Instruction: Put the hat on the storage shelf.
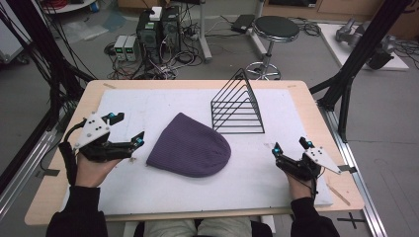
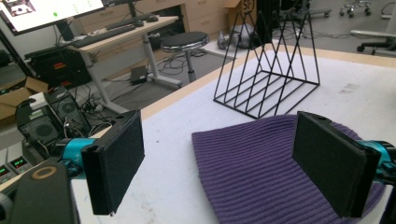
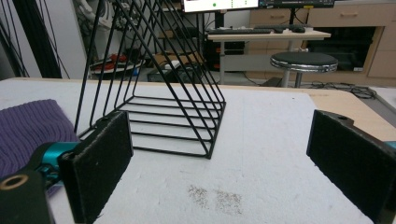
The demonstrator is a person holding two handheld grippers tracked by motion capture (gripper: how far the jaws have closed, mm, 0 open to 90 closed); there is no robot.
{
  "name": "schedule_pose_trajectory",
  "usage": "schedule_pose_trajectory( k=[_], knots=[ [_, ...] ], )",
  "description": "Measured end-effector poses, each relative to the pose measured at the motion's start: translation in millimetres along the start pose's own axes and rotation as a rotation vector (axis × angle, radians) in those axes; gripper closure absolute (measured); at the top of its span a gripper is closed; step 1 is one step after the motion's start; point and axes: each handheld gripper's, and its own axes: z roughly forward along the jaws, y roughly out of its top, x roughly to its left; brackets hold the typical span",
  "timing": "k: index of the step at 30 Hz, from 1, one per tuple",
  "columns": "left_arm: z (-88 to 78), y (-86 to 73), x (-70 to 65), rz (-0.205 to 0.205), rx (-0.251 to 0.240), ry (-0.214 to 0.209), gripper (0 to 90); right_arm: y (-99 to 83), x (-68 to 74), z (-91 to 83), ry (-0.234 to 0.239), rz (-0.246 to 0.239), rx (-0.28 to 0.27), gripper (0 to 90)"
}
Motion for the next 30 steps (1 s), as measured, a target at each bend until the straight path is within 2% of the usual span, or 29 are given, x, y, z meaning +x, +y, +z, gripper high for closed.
schedule_pose_trajectory(
  k=[5, 13, 21, 26, 30],
  knots=[
    [10.1, 6.1, -6.9, 0.013, 0.004, -0.035, 17.5, -0.1, -0.1, 0.8, 0.002, -0.004, 0.000, 6.1],
    [25.1, 14.5, -19.4, 0.055, 0.043, -0.088, 17.5, -0.2, 0.5, 0.6, 0.003, 0.000, 0.005, 6.1],
    [55.8, 17.6, -41.9, 0.087, 0.095, -0.173, 17.4, 0.0, -0.1, 0.8, 0.003, -0.008, -0.001, 6.1],
    [73.8, 21.2, -57.8, 0.139, 0.146, -0.226, 17.4, 0.0, -0.1, 0.8, 0.006, -0.002, -0.001, 6.1],
    [87.0, 22.4, -69.8, 0.162, 0.180, -0.259, 17.4, 0.0, 0.3, 0.8, 0.010, 0.000, -0.001, 6.1]
  ],
)
